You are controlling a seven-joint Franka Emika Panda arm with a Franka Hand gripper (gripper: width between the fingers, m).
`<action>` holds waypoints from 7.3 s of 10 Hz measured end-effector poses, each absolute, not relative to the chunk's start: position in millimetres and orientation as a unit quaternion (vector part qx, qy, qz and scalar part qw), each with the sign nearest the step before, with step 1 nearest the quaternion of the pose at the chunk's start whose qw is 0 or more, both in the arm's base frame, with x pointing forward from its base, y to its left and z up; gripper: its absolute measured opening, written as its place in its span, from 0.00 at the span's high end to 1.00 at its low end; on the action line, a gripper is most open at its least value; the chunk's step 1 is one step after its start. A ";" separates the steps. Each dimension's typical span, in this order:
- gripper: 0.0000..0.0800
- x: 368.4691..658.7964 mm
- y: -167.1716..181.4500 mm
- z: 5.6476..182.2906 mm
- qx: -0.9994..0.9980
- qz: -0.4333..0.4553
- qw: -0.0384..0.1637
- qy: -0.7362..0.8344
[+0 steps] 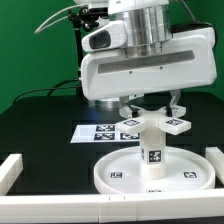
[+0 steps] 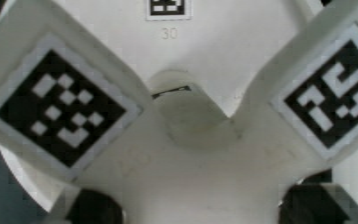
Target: Assemble round table
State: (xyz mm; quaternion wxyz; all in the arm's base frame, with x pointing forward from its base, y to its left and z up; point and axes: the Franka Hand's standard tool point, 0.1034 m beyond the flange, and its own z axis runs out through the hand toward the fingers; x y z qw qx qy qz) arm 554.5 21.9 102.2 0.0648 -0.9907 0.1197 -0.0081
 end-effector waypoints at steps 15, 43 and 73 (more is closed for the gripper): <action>0.45 552.4 29.4 102.5 -0.761 -0.010 0.102 0.641; 0.19 553.1 50.4 138.9 -0.978 0.027 0.083 0.188; 0.19 553.4 29.7 100.9 -0.845 -0.022 0.024 -0.534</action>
Offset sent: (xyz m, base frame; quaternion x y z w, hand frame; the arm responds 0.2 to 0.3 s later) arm -0.0095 0.0067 -0.0068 0.0106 0.0208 0.2884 0.9572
